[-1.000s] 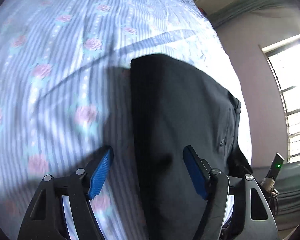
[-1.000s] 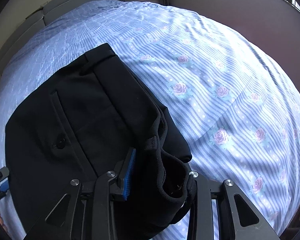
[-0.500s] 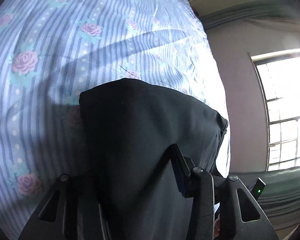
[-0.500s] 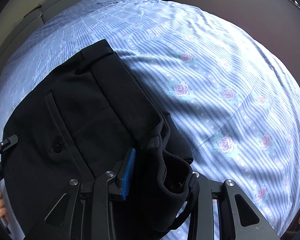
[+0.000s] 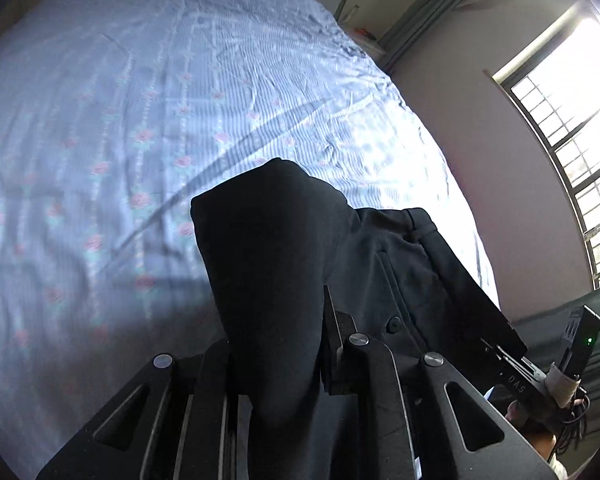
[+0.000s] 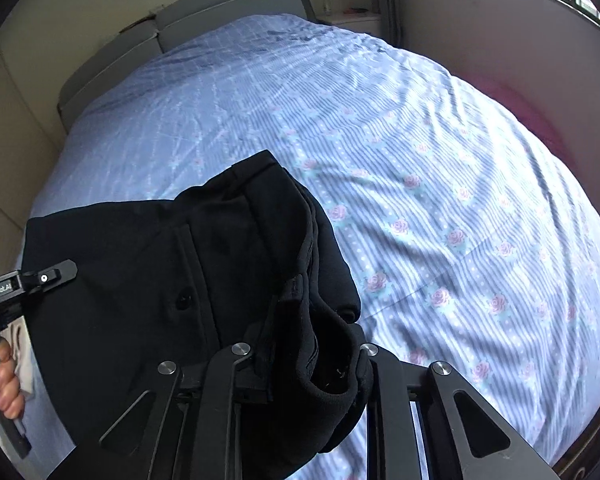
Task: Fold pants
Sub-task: 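Grasp the folded trousers with both tools and lift them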
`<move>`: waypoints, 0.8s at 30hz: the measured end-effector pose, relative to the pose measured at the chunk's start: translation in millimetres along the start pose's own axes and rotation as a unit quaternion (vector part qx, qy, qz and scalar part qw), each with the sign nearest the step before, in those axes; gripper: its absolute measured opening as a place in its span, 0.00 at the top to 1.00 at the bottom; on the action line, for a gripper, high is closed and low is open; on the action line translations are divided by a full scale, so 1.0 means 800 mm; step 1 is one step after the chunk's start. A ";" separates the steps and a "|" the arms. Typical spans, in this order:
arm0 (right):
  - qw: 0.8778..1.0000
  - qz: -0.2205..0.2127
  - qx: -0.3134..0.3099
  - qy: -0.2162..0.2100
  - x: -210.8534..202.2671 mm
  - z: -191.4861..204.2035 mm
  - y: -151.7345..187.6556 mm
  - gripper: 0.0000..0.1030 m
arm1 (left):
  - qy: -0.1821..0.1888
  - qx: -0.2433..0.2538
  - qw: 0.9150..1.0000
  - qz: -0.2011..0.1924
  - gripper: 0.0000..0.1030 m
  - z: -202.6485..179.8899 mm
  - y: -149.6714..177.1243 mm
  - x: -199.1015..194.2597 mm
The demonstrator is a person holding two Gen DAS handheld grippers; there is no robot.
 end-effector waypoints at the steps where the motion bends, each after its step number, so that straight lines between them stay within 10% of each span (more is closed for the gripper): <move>1: 1.000 -0.002 -0.007 -0.006 -0.015 0.007 0.006 0.81 | -0.001 -0.004 1.000 -0.008 0.83 0.003 0.013 -0.025; 16: 0.982 0.016 -0.169 -0.078 -0.197 0.239 0.170 0.81 | -0.069 -0.096 0.988 -0.095 0.83 0.123 0.249 -0.308; 24: 0.939 0.038 -0.296 -0.173 -0.229 0.374 0.251 0.81 | -0.101 -0.245 0.950 -0.164 0.83 0.205 0.373 -0.406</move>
Point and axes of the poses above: each gripper's, at about its wrist camera, not at the fingertips, and x roughly the way its jaws point, z to its left, y to its underside, the point moved 6 cm from there along x, roughly the way its jaws point, and after that the axes turned 9 degrees about z, right-handed, at the moved point
